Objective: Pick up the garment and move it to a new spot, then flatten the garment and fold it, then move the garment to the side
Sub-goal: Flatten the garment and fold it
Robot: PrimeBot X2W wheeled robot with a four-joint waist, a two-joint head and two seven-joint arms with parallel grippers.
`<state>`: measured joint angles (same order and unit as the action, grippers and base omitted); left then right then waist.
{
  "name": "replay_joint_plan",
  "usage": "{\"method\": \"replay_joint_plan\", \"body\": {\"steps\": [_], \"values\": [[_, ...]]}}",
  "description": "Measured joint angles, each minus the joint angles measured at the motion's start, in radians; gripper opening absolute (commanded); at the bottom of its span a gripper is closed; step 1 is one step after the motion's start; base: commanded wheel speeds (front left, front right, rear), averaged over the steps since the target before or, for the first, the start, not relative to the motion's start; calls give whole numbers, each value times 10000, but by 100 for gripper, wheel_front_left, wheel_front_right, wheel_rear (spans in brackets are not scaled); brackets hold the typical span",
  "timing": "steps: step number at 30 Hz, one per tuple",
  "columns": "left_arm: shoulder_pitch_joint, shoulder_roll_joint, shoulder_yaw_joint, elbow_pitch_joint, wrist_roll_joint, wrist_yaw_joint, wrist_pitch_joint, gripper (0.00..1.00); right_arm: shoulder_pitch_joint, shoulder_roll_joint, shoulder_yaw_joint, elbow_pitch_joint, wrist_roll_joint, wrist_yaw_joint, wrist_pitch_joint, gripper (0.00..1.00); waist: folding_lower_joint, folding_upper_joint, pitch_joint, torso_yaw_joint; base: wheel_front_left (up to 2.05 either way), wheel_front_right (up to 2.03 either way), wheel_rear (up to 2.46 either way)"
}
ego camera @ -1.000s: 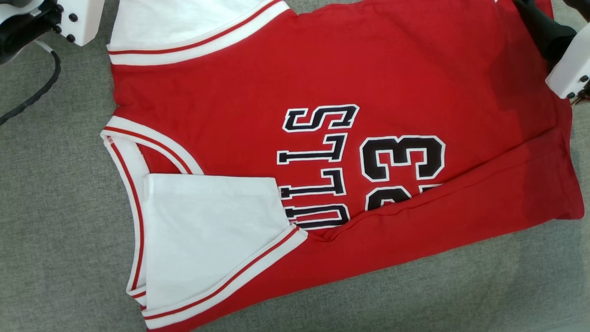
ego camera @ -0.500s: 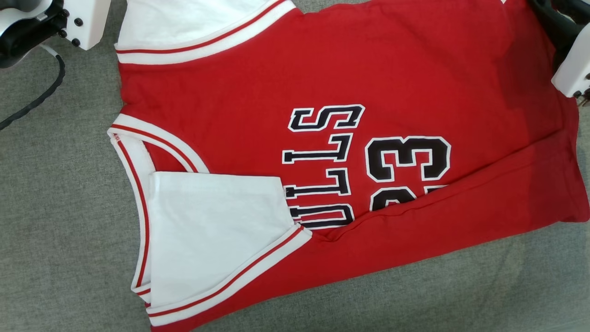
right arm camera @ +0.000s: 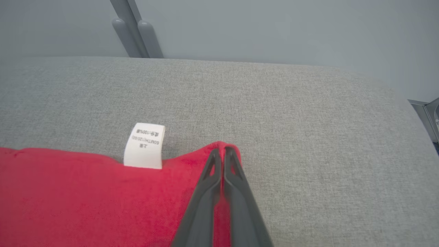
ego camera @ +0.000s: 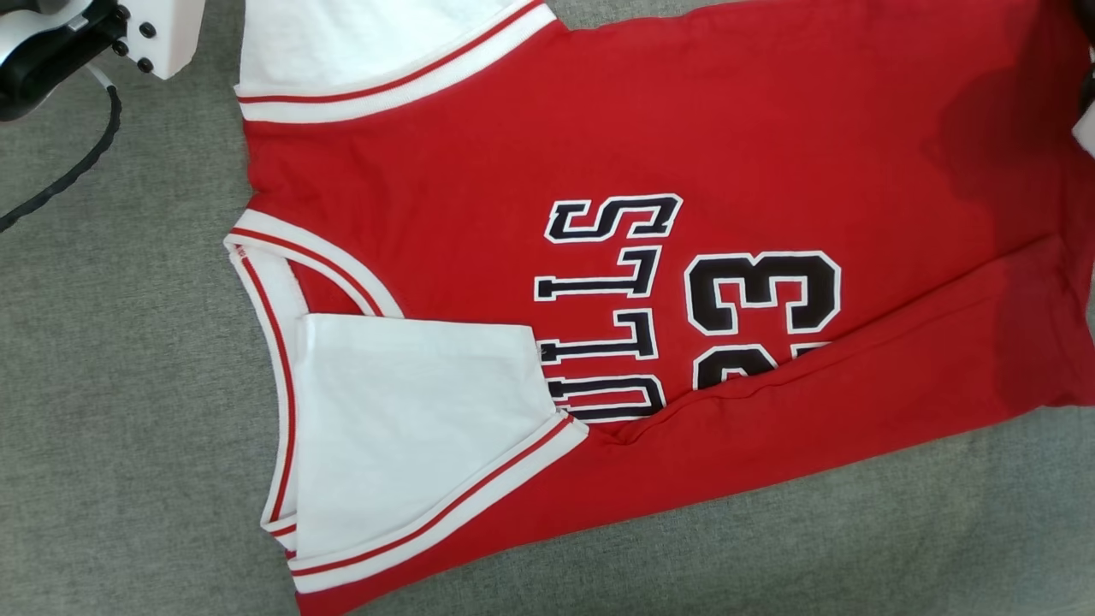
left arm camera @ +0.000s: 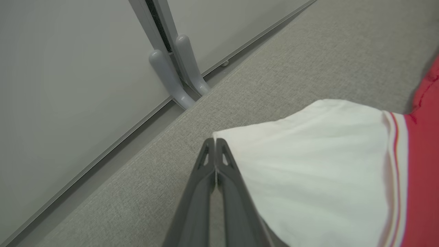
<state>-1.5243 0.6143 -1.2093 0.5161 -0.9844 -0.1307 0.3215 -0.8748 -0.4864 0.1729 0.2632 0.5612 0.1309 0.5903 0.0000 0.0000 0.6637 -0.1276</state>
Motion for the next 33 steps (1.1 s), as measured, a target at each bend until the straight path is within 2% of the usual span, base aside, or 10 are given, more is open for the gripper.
{"method": "replay_joint_plan", "body": {"steps": [10,13,16,20,29,33], "values": [[-269,182,-8,-362,-123,0,-1764,0,-8,-362,-604,-174,504,2,-903,0,0,0,-257,337,0,0,0],[-348,562,-19,-711,-182,0,-2619,0,99,-514,-894,-245,1043,0,-976,0,0,0,-421,486,0,0,0],[-297,731,-17,-953,-408,0,-2945,0,284,-642,-959,-295,1250,2,-972,0,0,0,-524,564,0,0,0],[402,1279,-10,-1881,-1342,0,-3434,0,931,-951,-1026,-430,1693,0,-968,0,0,0,-804,808,0,0,0],[1994,2433,-121,-4105,-2330,25,-3958,0,2151,-1384,-1172,-520,2184,0,-692,0,0,0,-1257,1311,0,0,0],[2715,2796,-309,-5292,-2405,284,-3919,0,2527,-1626,-1325,-568,2192,0,-662,0,0,0,-1380,1485,0,0,0]]}}
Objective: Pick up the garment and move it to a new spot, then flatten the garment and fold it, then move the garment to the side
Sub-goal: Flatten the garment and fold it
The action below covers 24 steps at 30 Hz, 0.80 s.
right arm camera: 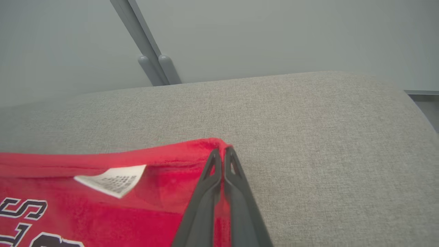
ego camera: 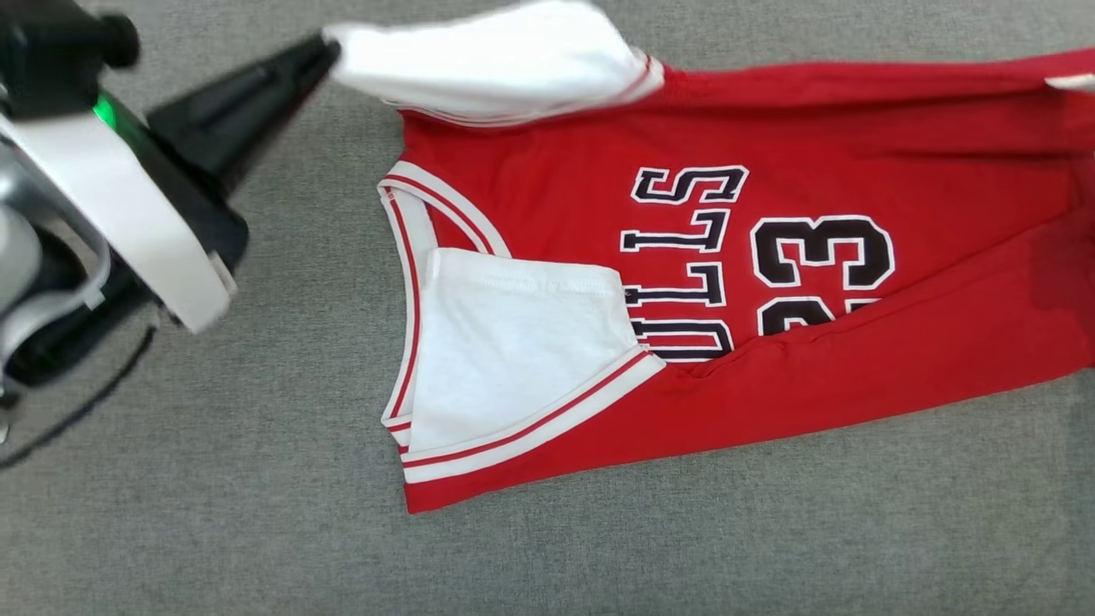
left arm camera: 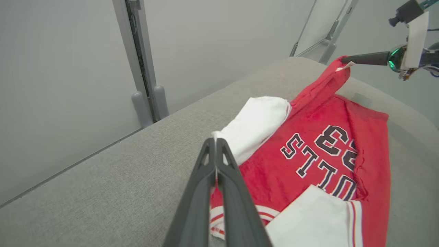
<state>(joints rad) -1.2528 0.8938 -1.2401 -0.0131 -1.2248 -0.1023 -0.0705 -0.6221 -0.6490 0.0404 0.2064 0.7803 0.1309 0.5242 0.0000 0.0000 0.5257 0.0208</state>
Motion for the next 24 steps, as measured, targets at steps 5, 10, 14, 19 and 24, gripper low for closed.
{"method": "replay_joint_plan", "body": {"steps": [5,10,14,19,24], "values": [[802,357,-196,-1294,35,355,322,0,458,-180,-153,-6,-111,0,40,0,0,0,-93,142,0,0,0],[1494,723,-291,-2266,115,786,546,0,985,-293,-345,-19,-140,0,84,0,0,0,-173,253,0,0,0],[2004,913,-326,-2713,92,1032,614,0,1462,-263,-568,-98,-33,0,117,0,0,0,-212,296,0,0,0],[2572,913,-362,-2936,267,1183,727,0,2102,-201,-759,-326,102,0,136,0,0,0,-210,357,0,0,0],[3030,606,-389,-2775,474,1206,1012,0,2546,-10,-905,-453,151,0,180,0,0,0,-148,365,0,0,0]]}}
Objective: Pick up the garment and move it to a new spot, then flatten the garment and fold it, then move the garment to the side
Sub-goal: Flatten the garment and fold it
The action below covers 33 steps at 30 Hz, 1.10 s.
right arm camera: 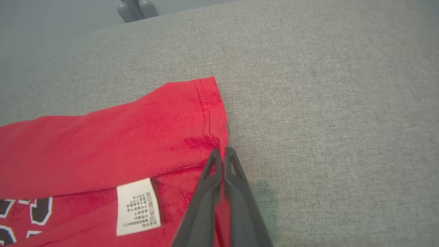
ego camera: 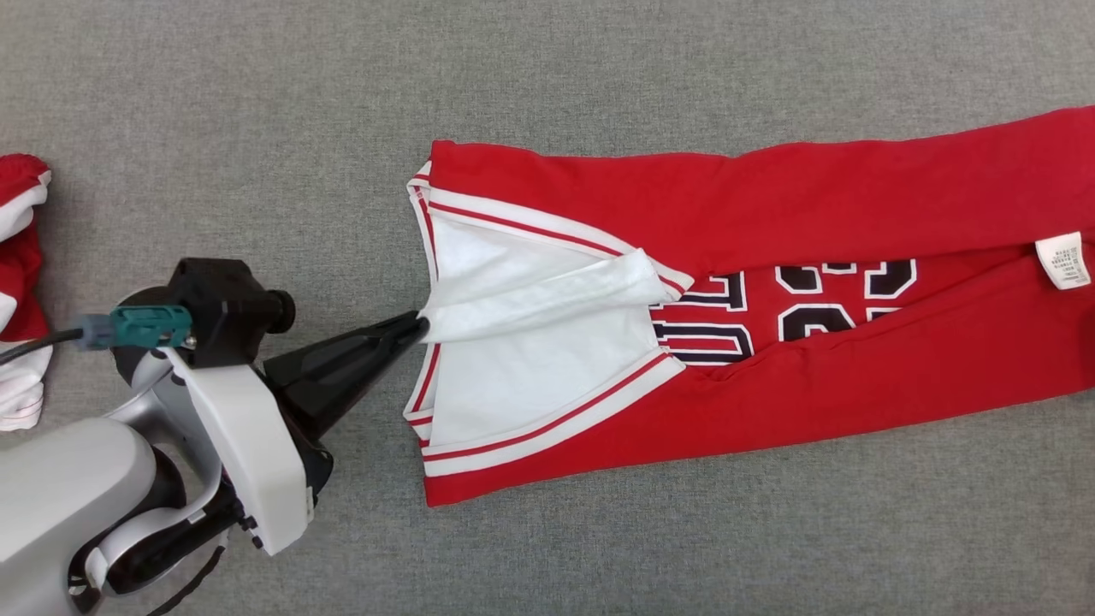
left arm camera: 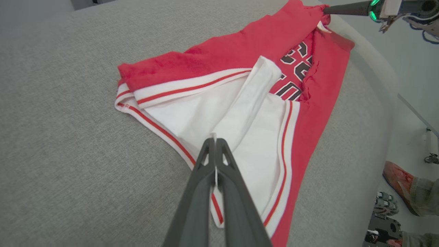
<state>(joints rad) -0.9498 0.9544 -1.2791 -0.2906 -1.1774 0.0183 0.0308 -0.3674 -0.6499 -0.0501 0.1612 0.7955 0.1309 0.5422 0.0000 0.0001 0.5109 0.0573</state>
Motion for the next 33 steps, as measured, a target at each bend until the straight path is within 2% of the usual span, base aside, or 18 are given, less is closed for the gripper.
{"method": "replay_joint_plan", "body": {"steps": [4,8,9,10,11,12,13,17,21,23,26,28,31,33], "values": [[301,-284,-8,385,194,50,161,0,142,163,-23,-48,-33,0,35,0,0,0,17,-14,0,0,0],[672,-800,-21,882,385,130,307,0,194,357,-10,-2,-65,0,52,0,0,0,-21,-26,0,0,0],[741,-922,-21,1007,447,173,307,10,194,405,-17,38,-84,0,52,0,0,0,-49,-27,0,0,0],[826,-1035,-13,1143,481,190,309,29,194,460,-23,98,-128,0,52,22,0,0,-85,-28,0,0,0],[897,-1164,-23,1279,516,259,303,29,194,527,-33,150,-165,0,25,22,0,0,-131,-32,0,0,0],[965,-1277,-23,1394,535,313,261,58,196,602,-46,171,-182,0,-54,46,0,0,-186,-36,0,0,0],[1043,-1373,-13,1498,562,403,119,100,197,656,-65,205,-261,0,-169,100,0,0,-251,-41,0,0,0],[1433,-1662,221,1824,746,1078,-840,100,391,788,-65,98,-546,0,-932,100,0,0,-607,-74,0,0,0],[2186,-1987,667,2096,959,2236,-2311,100,1029,968,221,-410,-784,0,-2364,100,0,0,-1068,-111,0,0,0],[2660,-2309,941,2215,1143,2780,-2723,100,1423,1103,284,-522,-999,2,-3216,100,0,0,-1318,-116,0,0,0],[3481,-2995,1747,2418,1762,3567,-2909,100,2132,1419,345,-474,-1333,-2,-4280,100,0,0,-1681,-75,0,0,0],[4114,-3557,2750,2374,2750,4013,-2924,100,2450,1714,291,-337,-1549,-2,-4817,100,0,0,-1894,-12,0,0,0],[5458,-4656,4196,2148,3925,4314,-2940,100,2689,2259,31,127,-1586,-2,-5287,100,0,0,-2129,159,0,0,0],[6224,-5277,4861,2040,4715,4266,-2940,100,2674,2472,-234,500,-1651,-2,-5442,100,0,0,-2241,315,0,0,0]]}}
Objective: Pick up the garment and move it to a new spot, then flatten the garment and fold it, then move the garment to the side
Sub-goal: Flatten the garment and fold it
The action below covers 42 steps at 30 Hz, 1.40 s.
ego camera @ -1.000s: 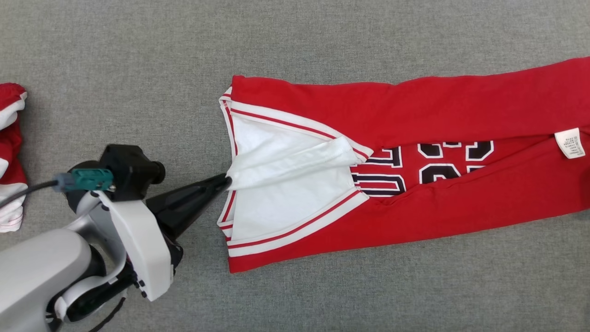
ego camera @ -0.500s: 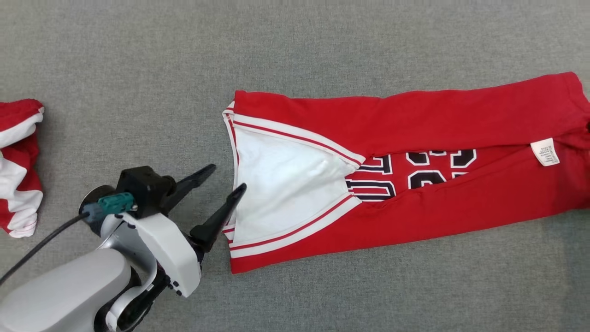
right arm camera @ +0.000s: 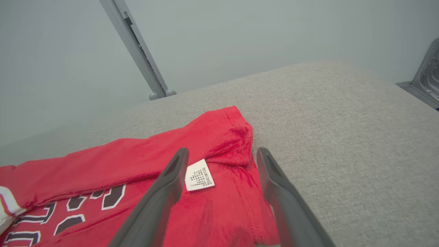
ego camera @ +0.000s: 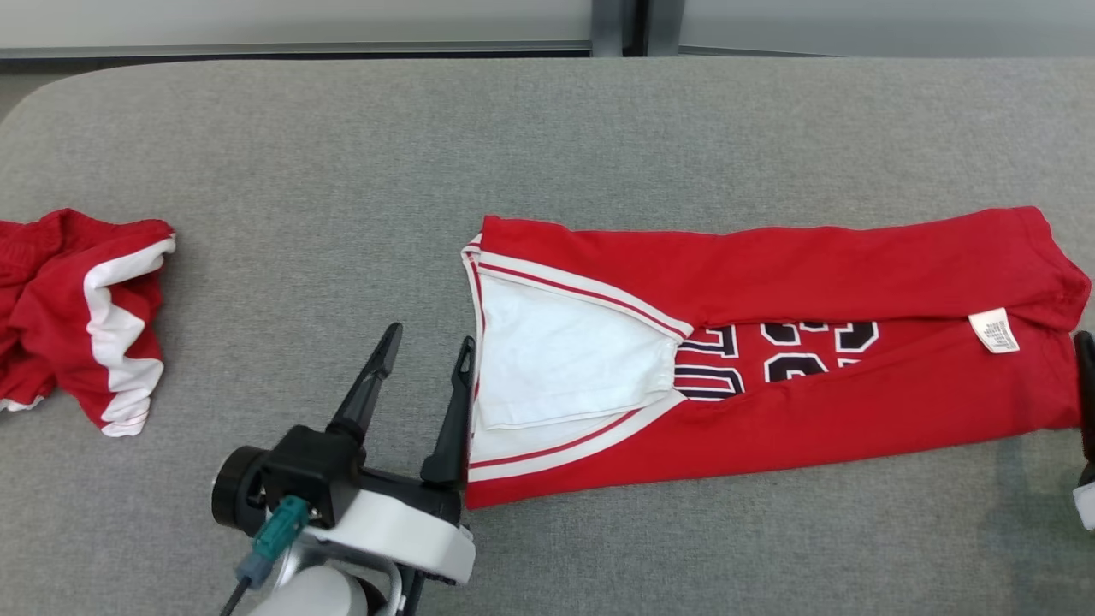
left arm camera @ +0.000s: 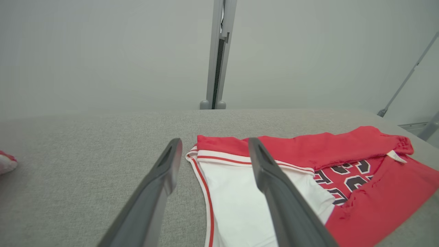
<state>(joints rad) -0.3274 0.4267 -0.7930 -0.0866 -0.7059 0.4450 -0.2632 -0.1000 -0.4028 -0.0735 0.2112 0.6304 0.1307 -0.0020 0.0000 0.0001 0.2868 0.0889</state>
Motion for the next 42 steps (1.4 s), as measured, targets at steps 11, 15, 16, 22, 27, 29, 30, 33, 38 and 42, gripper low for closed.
{"method": "replay_joint_plan", "body": {"steps": [11,15,16,22,27,29,30,33,38,42], "values": [[1470,-1701,1264,330,2633,-1200,-2,100,-1652,385,-1626,2537,-593,0,1501,100,0,0,-280,901,0,0,0],[1614,-2132,1597,562,3020,-1668,0,100,-2001,213,-2046,3333,-1189,0,2522,100,0,0,-220,1241,0,0,0],[1643,-2228,1724,591,3081,-1762,-2,100,-2012,198,-2071,3409,-1267,0,2755,100,0,0,-198,1314,0,0,0],[1959,-2690,2410,897,3377,-2395,-2,100,-2070,221,-2057,3335,-1193,2,3662,100,0,0,-33,1457,0,0,0],[2018,-2976,2936,1068,3804,-2886,-2,100,-2072,330,-2102,3367,-1313,4,4309,32,0,0,-58,1351,0,0,0],[2034,-3068,3051,1103,3990,-3020,-2,100,-2073,353,-2063,3323,-1302,15,4460,0,0,0,-57,1290,0,0,0],[2053,-3106,3106,1116,4036,-3047,-2,100,-2074,351,-2029,3273,-1302,15,4508,0,0,0,-57,1257,0,0,0],[2155,-3170,3269,1202,4199,-3221,-2,100,-2080,332,-2033,3181,-1308,19,4314,0,0,0,-57,1146,0,0,0],[2180,-3283,3501,1273,4366,-3411,-2,100,-2084,52,-2182,3145,-1413,17,3868,0,0,0,-57,921,0,0,0],[2183,-3340,3628,1294,4594,-3590,-2,100,-2199,-458,-2495,3045,-1519,13,3651,0,0,0,-16,690,0,0,0]]}}
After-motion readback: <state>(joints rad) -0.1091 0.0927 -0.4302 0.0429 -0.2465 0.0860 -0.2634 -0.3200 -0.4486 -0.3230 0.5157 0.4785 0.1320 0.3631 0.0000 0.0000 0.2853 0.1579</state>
